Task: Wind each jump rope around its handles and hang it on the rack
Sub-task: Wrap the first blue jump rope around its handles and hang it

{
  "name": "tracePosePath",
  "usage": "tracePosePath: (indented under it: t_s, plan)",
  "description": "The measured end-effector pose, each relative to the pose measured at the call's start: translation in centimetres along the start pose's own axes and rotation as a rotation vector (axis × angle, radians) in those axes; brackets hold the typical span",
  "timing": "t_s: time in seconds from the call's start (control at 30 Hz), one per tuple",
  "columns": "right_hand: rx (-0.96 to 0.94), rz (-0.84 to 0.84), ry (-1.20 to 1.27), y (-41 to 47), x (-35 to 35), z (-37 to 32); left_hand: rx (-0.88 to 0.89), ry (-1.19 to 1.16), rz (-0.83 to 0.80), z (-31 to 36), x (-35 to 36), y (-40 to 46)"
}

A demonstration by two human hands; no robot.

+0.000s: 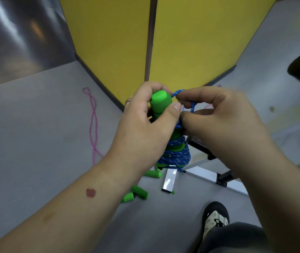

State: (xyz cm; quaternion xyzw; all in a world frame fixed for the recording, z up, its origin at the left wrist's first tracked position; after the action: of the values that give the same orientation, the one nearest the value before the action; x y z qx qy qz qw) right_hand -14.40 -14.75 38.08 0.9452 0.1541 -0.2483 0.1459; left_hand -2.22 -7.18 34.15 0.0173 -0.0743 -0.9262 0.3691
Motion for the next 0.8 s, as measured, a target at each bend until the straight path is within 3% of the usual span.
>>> tracePosePath:
  t_s: [0.27, 0.8]
  plan:
    - [-0.075, 0.031, -0.105, 3.4, -6.2, 1.2, 0.005, -0.022, -0.056, 1.6, 6.8, 1.6]
    - [-0.418, 0.274, -0.607, 8.0, -16.1, 4.8, -0.017, -0.040, -0.122, 2.5, 19.7, 3.4]
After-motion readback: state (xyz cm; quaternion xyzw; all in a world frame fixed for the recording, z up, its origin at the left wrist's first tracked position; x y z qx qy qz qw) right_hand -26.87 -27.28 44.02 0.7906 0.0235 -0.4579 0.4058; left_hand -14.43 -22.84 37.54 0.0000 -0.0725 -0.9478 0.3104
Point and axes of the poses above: each hand's wrist, its own y-axis towards the middle knuckle, its own x-axis out of the palm, z = x × y, the point moved 5 cm from there along y, towards the middle knuckle, and after that the axes turned 11 degrees about z, right-handed, at the moved point
